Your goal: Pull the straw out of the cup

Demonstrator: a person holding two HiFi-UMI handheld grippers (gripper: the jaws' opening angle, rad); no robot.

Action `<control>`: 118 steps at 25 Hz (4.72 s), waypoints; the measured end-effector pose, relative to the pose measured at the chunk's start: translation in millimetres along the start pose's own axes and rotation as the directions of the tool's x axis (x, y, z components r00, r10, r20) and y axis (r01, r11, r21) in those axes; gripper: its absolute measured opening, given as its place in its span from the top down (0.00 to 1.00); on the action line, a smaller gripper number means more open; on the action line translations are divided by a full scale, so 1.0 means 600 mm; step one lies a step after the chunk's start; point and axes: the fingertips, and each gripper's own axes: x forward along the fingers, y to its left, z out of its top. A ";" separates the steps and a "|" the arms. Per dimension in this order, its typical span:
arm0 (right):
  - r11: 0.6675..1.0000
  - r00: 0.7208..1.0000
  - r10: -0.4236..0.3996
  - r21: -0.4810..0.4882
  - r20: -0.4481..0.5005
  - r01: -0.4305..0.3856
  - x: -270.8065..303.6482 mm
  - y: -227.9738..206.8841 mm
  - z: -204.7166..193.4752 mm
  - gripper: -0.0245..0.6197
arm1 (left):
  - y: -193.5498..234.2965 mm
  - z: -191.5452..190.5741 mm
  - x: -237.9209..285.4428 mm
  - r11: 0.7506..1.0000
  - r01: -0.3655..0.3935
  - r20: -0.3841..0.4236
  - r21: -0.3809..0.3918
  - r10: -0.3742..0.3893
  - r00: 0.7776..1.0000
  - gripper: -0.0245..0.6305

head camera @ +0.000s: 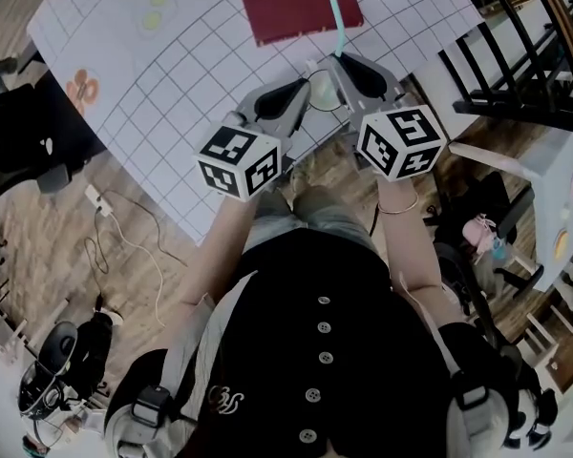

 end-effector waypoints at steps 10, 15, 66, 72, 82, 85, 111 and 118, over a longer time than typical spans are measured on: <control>0.999 0.990 -0.041 -0.020 0.135 0.044 -0.058 0.033 0.055 0.92 | -0.039 0.043 -0.030 0.996 0.062 0.034 0.072 -0.064 0.997 0.96; 0.997 0.969 -0.077 -0.004 0.234 0.080 -0.089 0.038 0.087 0.92 | -0.064 0.074 -0.039 0.987 0.098 0.048 0.125 -0.105 0.993 0.96; 0.995 0.812 -0.064 0.096 0.580 0.010 -0.247 0.067 0.206 0.92 | -0.154 0.174 -0.046 0.929 0.220 0.128 0.297 -0.267 0.955 0.96; 0.994 0.819 -0.078 0.104 0.569 0.023 -0.250 0.069 0.198 0.92 | -0.161 0.164 -0.046 0.924 0.241 0.107 0.296 -0.283 0.953 0.96; 0.994 0.819 -0.090 0.100 0.567 0.040 -0.252 0.077 0.190 0.92 | -0.162 0.153 -0.050 0.924 0.253 0.097 0.285 -0.291 0.952 0.96; 0.995 0.810 -0.086 0.096 0.579 0.038 -0.253 0.083 0.192 0.92 | -0.162 0.148 -0.050 0.926 0.252 0.093 0.281 -0.288 0.953 0.96; 0.995 0.824 -0.079 0.093 0.562 0.032 -0.249 0.073 0.187 0.93 | -0.154 0.138 -0.043 0.936 0.236 0.080 0.262 -0.264 0.961 0.96; 0.995 0.832 -0.071 0.095 0.551 0.022 -0.242 0.068 0.183 0.93 | -0.150 0.140 -0.040 0.941 0.224 0.090 0.254 -0.254 0.963 0.96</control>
